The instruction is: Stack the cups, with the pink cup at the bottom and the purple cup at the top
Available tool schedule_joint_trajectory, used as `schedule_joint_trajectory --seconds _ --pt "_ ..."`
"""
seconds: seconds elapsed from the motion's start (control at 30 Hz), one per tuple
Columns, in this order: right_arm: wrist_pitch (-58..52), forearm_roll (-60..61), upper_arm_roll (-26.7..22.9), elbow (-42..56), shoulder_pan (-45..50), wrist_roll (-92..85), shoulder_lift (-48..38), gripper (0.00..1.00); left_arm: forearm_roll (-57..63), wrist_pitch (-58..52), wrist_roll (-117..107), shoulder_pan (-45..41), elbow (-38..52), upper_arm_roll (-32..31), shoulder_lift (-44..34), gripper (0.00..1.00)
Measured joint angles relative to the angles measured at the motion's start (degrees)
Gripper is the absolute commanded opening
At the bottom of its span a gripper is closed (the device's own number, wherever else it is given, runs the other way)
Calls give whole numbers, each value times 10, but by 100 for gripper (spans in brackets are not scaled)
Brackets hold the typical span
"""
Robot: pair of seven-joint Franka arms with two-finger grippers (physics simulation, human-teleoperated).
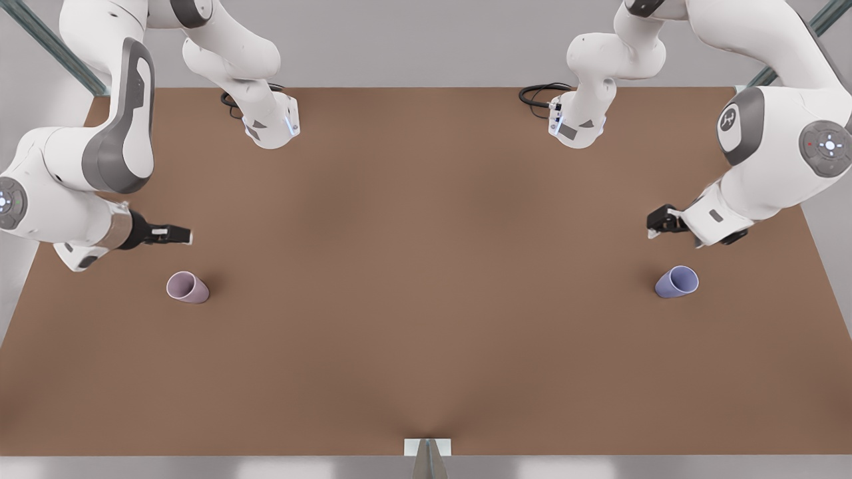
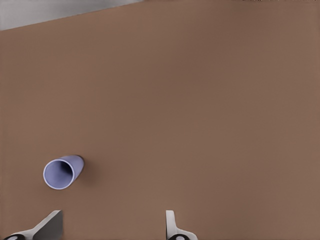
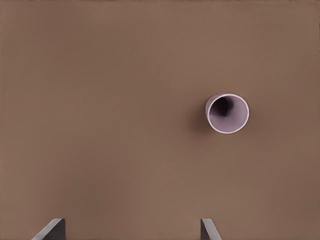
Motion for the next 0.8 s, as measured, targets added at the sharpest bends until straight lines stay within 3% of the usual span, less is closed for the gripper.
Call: schedule_joint_trajectory --seconds 0.47,0.8 --pt "52 -14 -2 6 -19 -13 36 100 14 10 26 5 -3 10 14 100" --pt "185 -30 -2 -17 -78 -41 177 100 3 11 34 5 -5 5 24 100"
